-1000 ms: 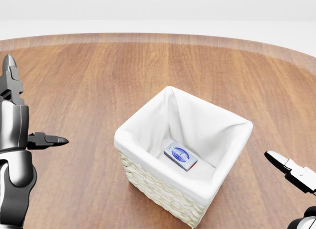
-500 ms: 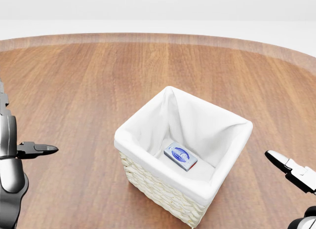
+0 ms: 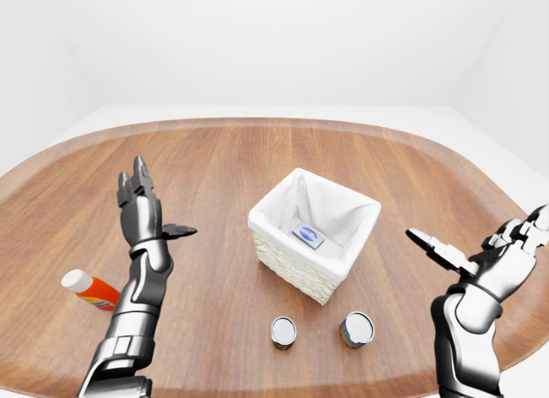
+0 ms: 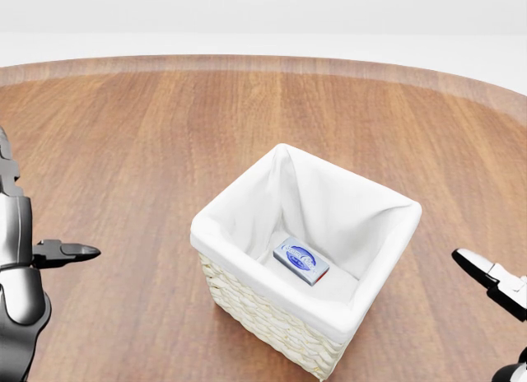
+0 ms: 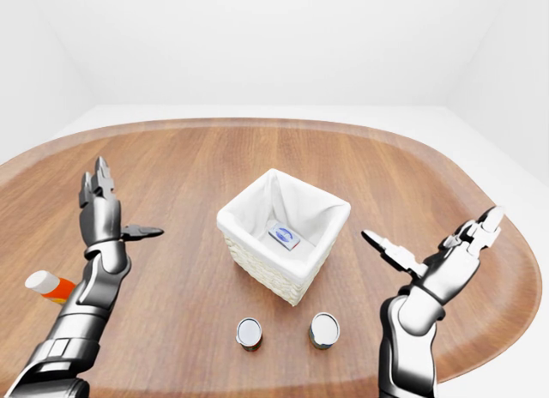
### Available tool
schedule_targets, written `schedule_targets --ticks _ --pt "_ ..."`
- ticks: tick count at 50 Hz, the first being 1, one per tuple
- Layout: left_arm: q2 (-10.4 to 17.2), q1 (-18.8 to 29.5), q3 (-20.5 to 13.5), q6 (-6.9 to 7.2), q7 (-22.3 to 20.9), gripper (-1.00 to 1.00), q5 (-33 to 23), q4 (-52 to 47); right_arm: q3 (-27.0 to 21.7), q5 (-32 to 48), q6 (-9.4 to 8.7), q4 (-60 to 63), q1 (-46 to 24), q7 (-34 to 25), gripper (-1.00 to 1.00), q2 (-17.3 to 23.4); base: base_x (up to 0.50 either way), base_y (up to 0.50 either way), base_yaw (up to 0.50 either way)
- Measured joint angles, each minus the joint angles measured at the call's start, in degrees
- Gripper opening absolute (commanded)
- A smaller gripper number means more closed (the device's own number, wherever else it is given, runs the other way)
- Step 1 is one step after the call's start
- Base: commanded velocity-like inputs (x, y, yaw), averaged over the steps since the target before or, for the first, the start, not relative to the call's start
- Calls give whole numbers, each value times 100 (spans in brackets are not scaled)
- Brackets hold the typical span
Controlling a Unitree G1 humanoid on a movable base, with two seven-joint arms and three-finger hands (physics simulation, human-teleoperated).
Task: Pick up the alphabet soup and the cream cheese box, and put them in the basket.
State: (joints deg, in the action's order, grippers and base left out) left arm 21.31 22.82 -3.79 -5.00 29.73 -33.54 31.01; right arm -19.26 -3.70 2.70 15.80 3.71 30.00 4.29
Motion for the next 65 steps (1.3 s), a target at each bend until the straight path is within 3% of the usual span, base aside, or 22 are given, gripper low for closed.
schedule_targets --ticks 7,17,35,65 --pt "-70 -44 -218 0 -149 100 -158 -202 -21 181 230 -92 29 -10 100 -82 0 0 0" --pt "-172 -97 -473 0 -260 100 -297 -403 -41 443 230 -219 11 0 100 -152 0 0 0" --pt "-224 -161 -635 0 -191 100 -405 -599 156 965 230 -788 -107 -164 100 -68 0 0 0" --pt "-259 -217 -665 0 -187 100 -449 -723 510 1338 230 -1211 14 -1577 100 7 0 0 0"
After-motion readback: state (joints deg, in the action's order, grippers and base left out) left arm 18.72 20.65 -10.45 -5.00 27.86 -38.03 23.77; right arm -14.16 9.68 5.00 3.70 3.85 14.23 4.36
